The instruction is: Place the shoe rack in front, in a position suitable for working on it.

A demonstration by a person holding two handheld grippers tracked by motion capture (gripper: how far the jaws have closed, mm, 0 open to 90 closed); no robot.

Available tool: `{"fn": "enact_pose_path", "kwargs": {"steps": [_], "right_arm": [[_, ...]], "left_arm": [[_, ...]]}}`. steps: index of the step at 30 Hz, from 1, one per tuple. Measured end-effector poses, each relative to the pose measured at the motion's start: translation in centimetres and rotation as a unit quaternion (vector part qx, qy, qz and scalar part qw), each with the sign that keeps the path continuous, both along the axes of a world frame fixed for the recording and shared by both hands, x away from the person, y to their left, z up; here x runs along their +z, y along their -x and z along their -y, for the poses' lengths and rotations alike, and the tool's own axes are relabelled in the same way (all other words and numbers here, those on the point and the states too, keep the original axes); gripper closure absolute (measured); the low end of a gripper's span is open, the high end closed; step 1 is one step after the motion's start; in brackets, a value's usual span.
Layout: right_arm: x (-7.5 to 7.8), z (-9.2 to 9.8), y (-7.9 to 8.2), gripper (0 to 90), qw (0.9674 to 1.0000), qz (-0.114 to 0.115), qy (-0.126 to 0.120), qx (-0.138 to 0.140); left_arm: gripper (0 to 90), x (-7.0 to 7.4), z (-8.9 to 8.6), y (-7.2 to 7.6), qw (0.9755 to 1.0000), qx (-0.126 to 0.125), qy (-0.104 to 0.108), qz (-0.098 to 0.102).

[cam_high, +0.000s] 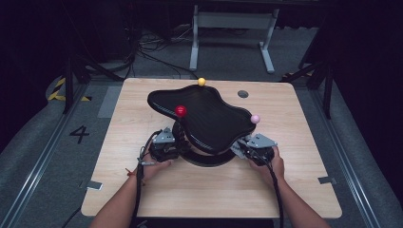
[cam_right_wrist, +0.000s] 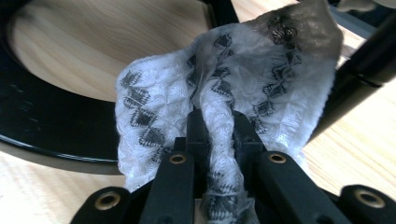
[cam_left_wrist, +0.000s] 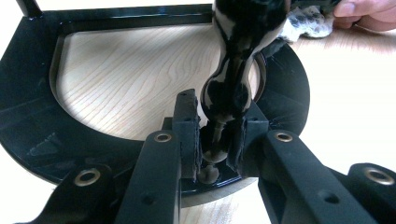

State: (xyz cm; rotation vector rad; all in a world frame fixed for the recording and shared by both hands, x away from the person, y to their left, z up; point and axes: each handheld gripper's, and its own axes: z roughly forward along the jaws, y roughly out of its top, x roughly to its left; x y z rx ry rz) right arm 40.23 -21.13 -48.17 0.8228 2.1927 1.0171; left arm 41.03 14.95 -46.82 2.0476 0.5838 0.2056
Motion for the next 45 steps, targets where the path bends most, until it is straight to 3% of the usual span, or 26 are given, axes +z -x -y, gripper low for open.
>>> {"fn": "enact_pose_path", "kwargs": {"steps": [7,11,17,23,39,45], "right_arm": [[0.1,0.4,-0.4,81.0,0.9999,-0.007,-0.003,-0.012],[0.2,0.0,0.0,81.0,0.9999,-0.003,0.011,-0.012],[0.4,-1.0,1.7,81.0,0.9994,-0.018,0.005,0.03],[0.5,-3.5,3.5,80.9,0.9972,-0.015,0.011,0.072],[0.3,-9.2,5.6,80.8,0.9941,0.001,0.011,0.108],[0.3,-9.5,5.5,80.8,0.9936,0.0,0.01,0.112]], "left_arm": [[75.2,0.0,0.0,0.0,1.0,0.0,0.0,0.0],[75.2,0.0,0.0,0.0,1.0,0.001,0.002,-0.001],[75.2,0.0,0.0,0.0,1.0,0.003,0.003,-0.003],[75.1,0.0,0.0,0.0,1.0,0.003,0.002,-0.003],[74.7,0.1,0.1,0.3,0.9999,-0.006,0.002,-0.012],[71.6,0.7,0.1,0.5,0.9999,-0.011,0.003,-0.002]]}}
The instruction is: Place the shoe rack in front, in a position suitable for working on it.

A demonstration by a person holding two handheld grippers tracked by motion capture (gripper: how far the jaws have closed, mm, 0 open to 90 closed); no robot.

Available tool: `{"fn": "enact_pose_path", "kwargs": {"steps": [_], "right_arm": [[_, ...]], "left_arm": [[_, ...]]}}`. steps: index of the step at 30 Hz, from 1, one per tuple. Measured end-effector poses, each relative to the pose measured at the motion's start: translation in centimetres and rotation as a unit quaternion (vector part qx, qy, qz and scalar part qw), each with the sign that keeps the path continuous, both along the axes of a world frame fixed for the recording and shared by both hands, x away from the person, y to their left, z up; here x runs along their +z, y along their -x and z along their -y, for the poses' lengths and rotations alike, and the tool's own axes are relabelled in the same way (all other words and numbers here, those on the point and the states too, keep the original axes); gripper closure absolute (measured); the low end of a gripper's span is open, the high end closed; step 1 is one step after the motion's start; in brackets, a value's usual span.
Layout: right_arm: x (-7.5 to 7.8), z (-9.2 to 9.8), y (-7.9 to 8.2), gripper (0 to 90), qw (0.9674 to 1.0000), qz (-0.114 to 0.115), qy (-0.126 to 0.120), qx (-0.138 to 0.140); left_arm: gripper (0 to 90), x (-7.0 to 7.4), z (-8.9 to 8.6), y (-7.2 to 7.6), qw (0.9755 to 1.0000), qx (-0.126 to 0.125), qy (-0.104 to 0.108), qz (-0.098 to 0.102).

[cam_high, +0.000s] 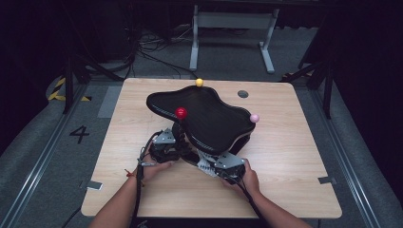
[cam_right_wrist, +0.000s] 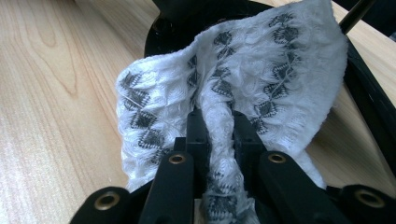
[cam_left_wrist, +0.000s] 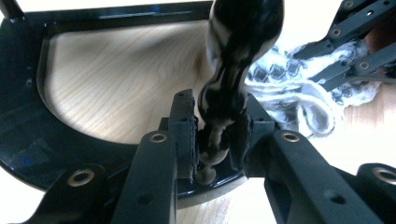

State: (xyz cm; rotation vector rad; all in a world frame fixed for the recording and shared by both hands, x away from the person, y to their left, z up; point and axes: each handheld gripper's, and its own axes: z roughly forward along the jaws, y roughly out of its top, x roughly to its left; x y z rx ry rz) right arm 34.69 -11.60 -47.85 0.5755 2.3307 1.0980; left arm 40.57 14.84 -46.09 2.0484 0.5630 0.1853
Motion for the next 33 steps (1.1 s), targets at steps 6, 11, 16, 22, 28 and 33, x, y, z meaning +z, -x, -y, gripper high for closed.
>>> {"fn": "enact_pose_path", "kwargs": {"steps": [6,11,16,22,28,33], "right_arm": [[0.0,0.0,0.0,80.9,1.0,0.001,-0.001,0.0],[0.0,0.0,0.0,80.9,1.0,0.001,0.0,0.0],[0.0,0.0,0.0,80.9,1.0,0.001,0.001,0.002],[0.0,-0.1,0.0,80.9,1.0,0.002,0.003,0.0],[0.1,-0.6,0.0,80.9,0.9999,0.006,0.013,0.001],[0.2,-1.7,0.1,80.9,0.9998,0.011,0.015,0.004]], "left_arm": [[72.3,1.0,-0.3,0.2,0.9996,0.008,0.013,0.025],[69.0,1.5,-0.3,0.3,0.9989,0.016,0.014,0.041],[70.0,2.0,-0.3,0.5,0.998,0.017,0.024,0.056],[73.3,2.9,-0.2,0.9,0.9963,0.022,0.045,0.069],[74.9,3.0,-0.1,0.8,0.9966,0.023,0.042,0.067],[74.9,2.9,-0.1,0.8,0.9966,0.024,0.046,0.064]]}}
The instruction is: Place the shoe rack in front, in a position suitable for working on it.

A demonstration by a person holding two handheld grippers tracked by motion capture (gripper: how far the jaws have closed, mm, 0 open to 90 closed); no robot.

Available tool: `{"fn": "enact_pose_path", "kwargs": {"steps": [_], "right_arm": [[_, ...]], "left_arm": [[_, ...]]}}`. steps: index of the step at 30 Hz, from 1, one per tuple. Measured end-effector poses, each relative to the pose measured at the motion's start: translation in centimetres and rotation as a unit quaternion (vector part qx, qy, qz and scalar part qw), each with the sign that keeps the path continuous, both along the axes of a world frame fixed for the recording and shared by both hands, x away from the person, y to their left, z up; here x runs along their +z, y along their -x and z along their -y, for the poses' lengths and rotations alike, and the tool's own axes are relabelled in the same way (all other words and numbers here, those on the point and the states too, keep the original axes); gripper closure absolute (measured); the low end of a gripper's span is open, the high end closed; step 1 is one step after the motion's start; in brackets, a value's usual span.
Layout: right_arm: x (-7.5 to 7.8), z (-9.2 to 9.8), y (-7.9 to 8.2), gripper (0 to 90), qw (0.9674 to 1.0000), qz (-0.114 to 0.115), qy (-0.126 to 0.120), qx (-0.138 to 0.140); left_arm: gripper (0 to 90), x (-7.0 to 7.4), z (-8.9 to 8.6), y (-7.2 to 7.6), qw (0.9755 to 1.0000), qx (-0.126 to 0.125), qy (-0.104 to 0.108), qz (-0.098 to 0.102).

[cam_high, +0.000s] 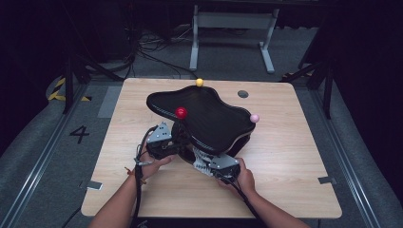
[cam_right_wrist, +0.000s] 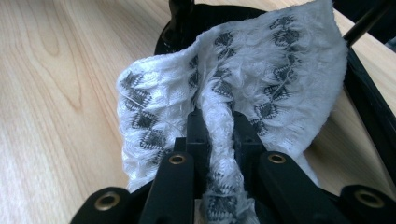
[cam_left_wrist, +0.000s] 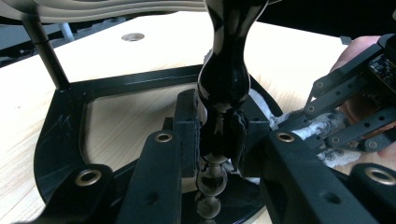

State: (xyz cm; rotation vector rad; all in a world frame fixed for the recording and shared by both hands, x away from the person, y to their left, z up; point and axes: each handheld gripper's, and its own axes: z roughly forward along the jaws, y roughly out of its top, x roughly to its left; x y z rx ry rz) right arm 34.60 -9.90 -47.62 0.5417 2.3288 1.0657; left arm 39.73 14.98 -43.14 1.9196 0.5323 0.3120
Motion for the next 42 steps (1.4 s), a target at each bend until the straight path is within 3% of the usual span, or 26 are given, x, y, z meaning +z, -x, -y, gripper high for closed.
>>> {"fn": "enact_pose_path", "kwargs": {"steps": [16,24,34,42], "right_arm": [[0.1,-3.3,-0.5,80.8,0.9997,0.019,-0.014,-0.008],[0.0,-5.2,-0.3,80.6,0.9996,0.023,-0.016,0.005],[0.2,-3.8,0.1,80.3,0.9994,0.008,-0.002,0.033],[0.3,-1.3,0.5,80.2,0.9994,-0.017,0.0,0.031]], "left_arm": [[74.9,0.0,-0.1,-0.1,1.0,-0.001,0.001,-0.002],[74.8,0.0,-0.1,-0.1,1.0,-0.003,0.001,-0.003],[74.8,-0.1,-0.2,-0.3,0.9999,-0.01,0.004,-0.007],[74.9,0.0,-0.3,-0.4,0.9999,-0.014,0.003,-0.01]]}}
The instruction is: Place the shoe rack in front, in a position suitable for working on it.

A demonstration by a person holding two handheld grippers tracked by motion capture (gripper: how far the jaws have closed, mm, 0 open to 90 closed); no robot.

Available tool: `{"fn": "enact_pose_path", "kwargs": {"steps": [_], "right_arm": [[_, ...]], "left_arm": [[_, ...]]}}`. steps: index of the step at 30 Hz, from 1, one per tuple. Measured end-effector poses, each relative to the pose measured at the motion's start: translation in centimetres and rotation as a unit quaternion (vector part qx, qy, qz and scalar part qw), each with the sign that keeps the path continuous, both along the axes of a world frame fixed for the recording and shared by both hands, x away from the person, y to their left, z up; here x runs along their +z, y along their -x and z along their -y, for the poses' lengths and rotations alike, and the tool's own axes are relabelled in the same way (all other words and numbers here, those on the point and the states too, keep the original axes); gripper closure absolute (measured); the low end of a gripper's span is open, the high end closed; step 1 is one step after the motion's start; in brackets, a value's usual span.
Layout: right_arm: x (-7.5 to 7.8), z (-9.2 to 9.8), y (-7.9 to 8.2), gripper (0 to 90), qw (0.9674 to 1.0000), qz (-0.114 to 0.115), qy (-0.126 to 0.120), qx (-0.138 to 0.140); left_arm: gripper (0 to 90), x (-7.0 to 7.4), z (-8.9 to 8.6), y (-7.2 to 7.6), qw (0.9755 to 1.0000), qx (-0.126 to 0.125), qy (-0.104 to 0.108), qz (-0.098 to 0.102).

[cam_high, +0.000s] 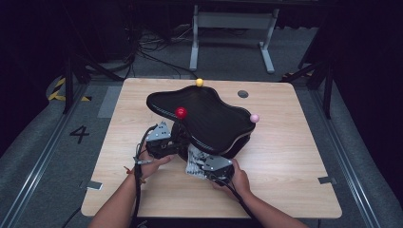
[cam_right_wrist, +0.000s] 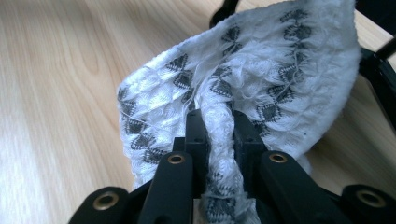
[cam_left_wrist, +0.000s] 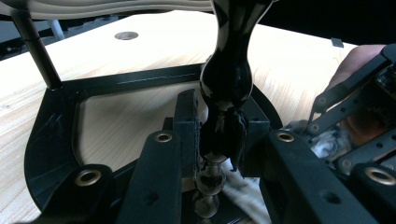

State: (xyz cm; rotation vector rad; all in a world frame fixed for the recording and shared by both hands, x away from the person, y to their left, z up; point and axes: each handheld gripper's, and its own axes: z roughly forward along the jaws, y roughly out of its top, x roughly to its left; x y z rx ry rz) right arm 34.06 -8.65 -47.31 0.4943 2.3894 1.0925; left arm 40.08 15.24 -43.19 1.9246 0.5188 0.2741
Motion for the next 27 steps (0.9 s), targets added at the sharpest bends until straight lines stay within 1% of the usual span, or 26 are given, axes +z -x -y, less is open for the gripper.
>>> {"fn": "enact_pose_path", "kwargs": {"steps": [3,5,6,8,10,14,16,17,20,21,27], "right_arm": [[0.0,1.2,0.0,80.2,1.0,-0.007,0.003,-0.006],[0.0,2.2,-0.1,80.2,0.9999,-0.011,0.006,-0.012],[-0.1,2.7,-0.1,80.2,0.9998,-0.011,0.006,-0.015],[-0.1,3.6,-0.2,80.2,0.9995,-0.021,0.001,-0.023],[0.0,4.3,-0.4,80.2,0.9993,-0.025,-0.001,-0.026],[-0.2,6.0,-0.9,80.2,0.9992,-0.027,-0.006,-0.029],[-0.1,6.9,-1.1,80.2,0.9989,-0.03,-0.006,-0.036],[-0.1,7.2,-1.3,80.2,0.9989,-0.025,-0.003,-0.041],[-0.1,8.3,-1.8,80.2,0.9983,-0.024,-0.004,-0.053],[0.0,8.6,-2.0,80.2,0.9978,-0.028,-0.005,-0.06],[-0.1,10.2,-3.3,80.2,0.996,-0.027,-0.003,-0.085]], "left_arm": [[74.9,-0.1,0.0,0.0,1.0,-0.001,0.006,-0.001],[74.9,0.0,0.0,0.0,1.0,-0.002,0.004,-0.002],[74.9,-0.1,0.0,-0.1,1.0,-0.002,0.004,-0.002],[74.9,-0.1,0.0,-0.1,1.0,-0.003,0.005,-0.003],[74.9,-0.1,0.0,-0.1,1.0,-0.003,0.005,-0.003],[74.9,-0.1,0.0,-0.1,1.0,-0.003,0.004,-0.001],[74.9,-0.1,0.0,-0.1,1.0,-0.004,0.006,-0.002],[74.9,-0.1,0.0,-0.1,1.0,-0.004,0.007,-0.002],[74.9,-0.1,0.0,-0.1,1.0,-0.004,0.006,-0.003],[74.9,-0.1,0.0,-0.1,1.0,-0.005,0.007,-0.004],[74.9,-0.1,-0.1,-0.1,0.9999,-0.006,0.009,-0.004]]}}
